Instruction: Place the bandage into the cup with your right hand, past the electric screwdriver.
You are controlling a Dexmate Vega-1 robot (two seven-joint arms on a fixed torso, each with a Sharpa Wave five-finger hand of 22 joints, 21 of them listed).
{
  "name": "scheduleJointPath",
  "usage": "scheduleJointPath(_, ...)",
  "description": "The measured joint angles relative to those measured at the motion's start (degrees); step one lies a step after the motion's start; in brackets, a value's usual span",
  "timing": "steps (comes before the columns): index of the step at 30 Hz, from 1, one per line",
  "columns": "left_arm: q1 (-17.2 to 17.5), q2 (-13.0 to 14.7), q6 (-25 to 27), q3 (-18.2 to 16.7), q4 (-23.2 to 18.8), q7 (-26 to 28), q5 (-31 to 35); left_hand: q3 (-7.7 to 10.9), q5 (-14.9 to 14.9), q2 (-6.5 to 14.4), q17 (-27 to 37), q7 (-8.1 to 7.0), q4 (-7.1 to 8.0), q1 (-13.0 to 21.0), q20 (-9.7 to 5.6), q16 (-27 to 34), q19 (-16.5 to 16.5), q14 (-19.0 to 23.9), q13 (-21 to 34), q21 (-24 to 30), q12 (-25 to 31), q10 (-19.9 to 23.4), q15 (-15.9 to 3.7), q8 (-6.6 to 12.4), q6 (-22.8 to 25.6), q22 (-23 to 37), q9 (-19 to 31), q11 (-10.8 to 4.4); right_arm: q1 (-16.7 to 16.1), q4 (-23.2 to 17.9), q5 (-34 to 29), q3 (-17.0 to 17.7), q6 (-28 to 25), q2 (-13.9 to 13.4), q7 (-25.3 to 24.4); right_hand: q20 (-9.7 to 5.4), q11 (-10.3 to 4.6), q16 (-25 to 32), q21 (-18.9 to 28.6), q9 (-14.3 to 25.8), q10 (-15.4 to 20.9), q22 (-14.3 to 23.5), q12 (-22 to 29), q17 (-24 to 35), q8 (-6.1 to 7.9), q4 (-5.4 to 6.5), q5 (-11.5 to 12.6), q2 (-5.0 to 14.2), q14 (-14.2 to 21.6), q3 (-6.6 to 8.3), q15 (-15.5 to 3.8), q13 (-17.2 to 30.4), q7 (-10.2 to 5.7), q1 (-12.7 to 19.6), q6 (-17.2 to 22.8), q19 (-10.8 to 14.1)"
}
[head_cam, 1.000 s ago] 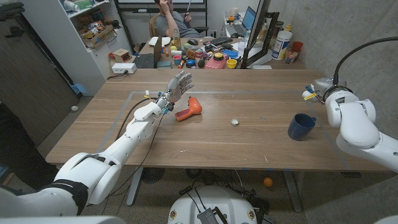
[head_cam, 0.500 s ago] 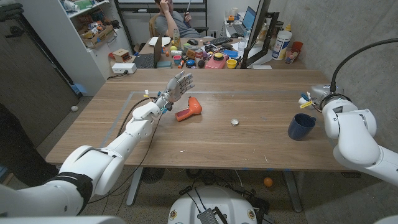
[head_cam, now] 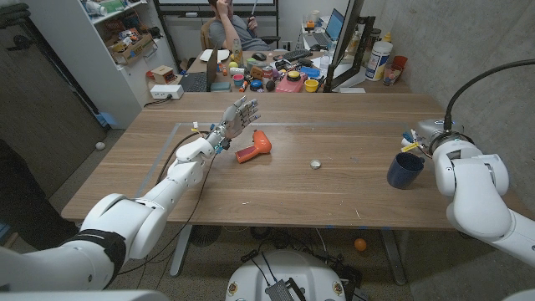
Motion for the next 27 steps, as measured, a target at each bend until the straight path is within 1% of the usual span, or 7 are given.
scheduleJointPath(1, 0.00, 0.00, -0.02, 0.00, 0.00, -0.11, 0.00, 0.00, 0.00, 0.00, 0.00, 0.00, 0.00, 0.00, 0.00, 0.00, 0.00, 0.00, 0.00, 0.00, 0.00, 0.00, 0.00, 0.00, 0.00, 0.00, 0.00, 0.00, -0.29, -0.04, -6.06, 0.47, 4.20, 0.75, 4.56, 0.00, 0.00, 0.00, 0.00, 0.04, 0.00, 0.00, 0.00, 0.07, 0.06, 0.00, 0.00, 0.00, 0.08, 0.00, 0.07, 0.00, 0.00, 0.00, 0.00, 0.00)
scheduleJointPath(6, -0.25, -0.42, -0.28, -0.70, 1.02, -0.62, 0.00, 0.00, 0.00, 0.00, -0.06, 0.00, 0.00, 0.00, 0.00, 0.00, 0.00, 0.00, 0.00, 0.00, 0.00, 0.00, 0.00, 0.00, 0.00, 0.00, 0.00, 0.00, -1.00, -0.08, -9.51, 2.47, 7.63, 4.31, 7.35, 0.00, 0.00, 0.00, 0.00, 0.05, 0.00, 0.00, 0.00, 0.06, 0.34, 0.00, -0.02, 0.00, 0.39, 0.00, -0.23, 0.00, 0.00, 0.00, 0.00, 0.00)
scheduleJointPath(9, -0.26, -0.63, -0.41, -1.06, 1.46, -0.91, 0.00, 0.00, 0.00, 0.00, -0.13, 0.00, 0.00, 0.00, 0.00, 0.00, 0.00, 0.00, 0.00, 0.00, 0.00, 0.00, 0.00, 0.00, 0.00, 0.00, 0.00, 0.00, -1.04, 0.03, -14.11, 3.52, 13.96, 6.66, 11.23, 0.00, 0.00, -0.23, 0.05, 0.05, 0.00, -0.09, 0.00, 0.06, 0.34, 0.00, -0.06, -0.01, 0.39, 0.00, -0.23, 0.00, 0.00, 0.00, 0.00, 0.00)
scheduleJointPath(13, -0.26, -0.69, -0.48, -1.16, 1.55, -1.08, -0.01, 0.00, 0.00, 0.00, -0.12, 0.00, 0.00, 0.00, 0.00, 0.00, 0.00, 0.00, 0.00, 0.00, 0.00, 0.00, 0.00, 0.00, 0.00, 0.00, 0.00, 0.00, -1.04, 0.34, -15.29, 4.85, 15.90, 9.76, 12.24, 0.00, 0.00, -0.27, 0.44, 0.06, 0.00, -0.16, 0.00, 0.33, 0.56, 0.00, -0.07, -0.01, 0.39, 0.00, -0.22, 0.00, 0.00, 0.01, 0.00, 0.00)
scheduleJointPath(14, -0.26, -0.74, -0.48, -1.33, 1.70, -1.12, -0.02, 0.00, 0.00, 0.00, -0.12, 0.00, 0.00, 0.00, 0.00, 0.00, 0.00, 0.00, 0.00, 0.00, 0.00, 0.00, 0.00, 0.00, 0.00, 0.00, 0.00, 0.00, -1.03, 0.42, -16.96, 5.16, 19.17, 10.58, 13.61, 0.00, 0.00, -0.27, 0.44, 0.06, 0.00, -0.16, 0.00, 0.33, 0.57, 0.00, -0.07, -0.13, 0.39, 0.00, -0.22, 0.00, 0.00, -0.11, 0.00, 0.00)
scheduleJointPath(19, -0.26, -0.82, -0.49, -1.62, 1.90, -1.34, -0.15, 0.00, 0.00, 0.00, -0.12, 0.00, 0.00, 0.00, 0.00, 0.00, 0.00, 0.00, 0.00, 0.00, 0.00, 0.00, 0.00, 0.00, 0.00, 0.00, 0.00, 0.00, -0.81, 0.71, -19.10, 6.43, 24.32, 13.92, 15.12, -0.15, 0.00, -0.27, 0.44, 0.51, -0.01, -0.16, 0.00, 0.33, 0.66, 0.00, -0.07, -0.24, 0.39, 0.00, -0.22, -0.07, 0.00, -0.22, 0.00, -0.14)
scheduleJointPath(27, -0.21, -0.99, -0.71, -2.01, 2.19, -1.72, -0.30, 0.00, 0.00, 0.00, -0.12, 0.00, 0.00, 0.00, 0.00, 0.00, 0.00, 0.00, 0.00, 0.00, 0.00, 0.00, 0.00, 0.00, 0.00, 0.00, 0.00, 0.00, 0.10, 1.08, -21.14, 7.38, 30.50, 17.75, 16.69, 0.22, 0.00, -0.27, 0.44, 1.05, -0.01, -0.15, 0.00, 0.33, 0.66, -0.01, -0.07, -0.21, 0.38, -0.48, -0.22, -0.13, 0.14, -0.19, 0.14, -0.63)
